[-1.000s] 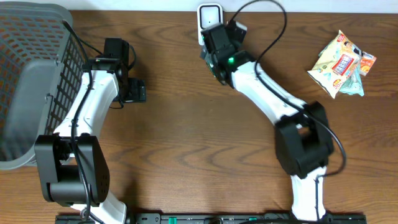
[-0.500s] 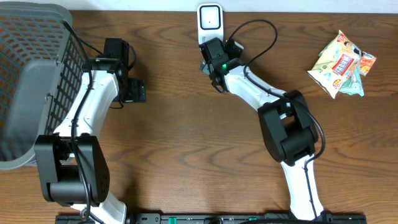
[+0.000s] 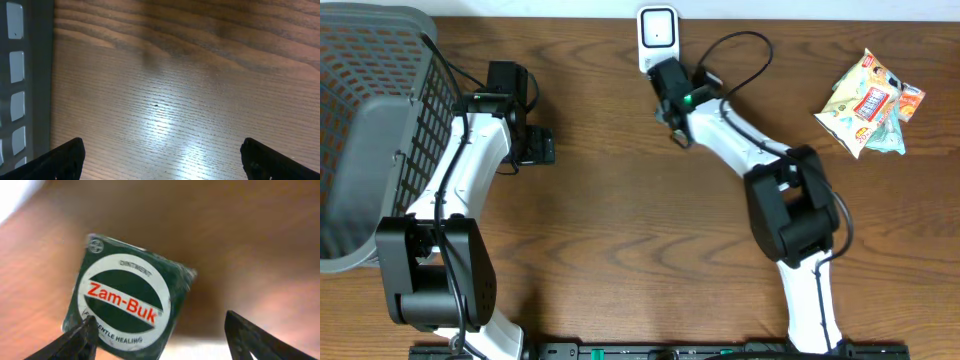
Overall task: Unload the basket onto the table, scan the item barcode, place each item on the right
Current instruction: 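Grasp the green Zam-Buk tin below the scanner with the right gripper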
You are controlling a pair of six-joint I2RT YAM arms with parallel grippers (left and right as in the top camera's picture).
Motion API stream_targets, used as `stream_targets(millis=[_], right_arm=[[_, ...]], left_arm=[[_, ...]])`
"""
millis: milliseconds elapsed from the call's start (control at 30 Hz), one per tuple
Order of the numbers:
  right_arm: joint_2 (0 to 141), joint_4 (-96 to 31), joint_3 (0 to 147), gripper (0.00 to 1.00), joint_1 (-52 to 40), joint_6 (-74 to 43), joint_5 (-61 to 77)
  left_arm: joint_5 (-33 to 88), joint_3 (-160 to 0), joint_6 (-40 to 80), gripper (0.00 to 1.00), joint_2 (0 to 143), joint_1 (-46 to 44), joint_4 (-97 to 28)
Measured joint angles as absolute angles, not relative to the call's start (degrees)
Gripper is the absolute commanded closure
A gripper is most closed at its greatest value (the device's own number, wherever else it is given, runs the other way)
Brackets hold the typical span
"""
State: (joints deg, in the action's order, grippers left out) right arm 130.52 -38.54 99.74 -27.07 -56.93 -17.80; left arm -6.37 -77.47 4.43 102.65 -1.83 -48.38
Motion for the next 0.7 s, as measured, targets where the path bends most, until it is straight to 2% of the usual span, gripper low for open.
stream_targets(millis=[100, 333, 567, 700], right_arm=[[128.35, -44.64, 98.89, 0.23, -24.47, -56.01, -17.26], [124.07, -39.68, 98.30, 0.12, -23.53, -48.75, -14.90], [124.95, -41.21, 98.28, 0.12, -24.01, -50.35, -14.52], [128.31, -40.23, 98.28, 0.17, -24.01, -52.49, -14.31]], left_arm=[[-6.37, -77.47, 4.43, 0.02, 102.65, -1.83, -48.38], [-6.37, -77.47, 4.43, 0.02, 102.65, -1.83, -48.38], [-6.37, -77.47, 4.43, 0.02, 102.65, -1.83, -48.40], [-6.35, -77.47, 4.43, 0.02, 102.65, -1.83, -48.40]])
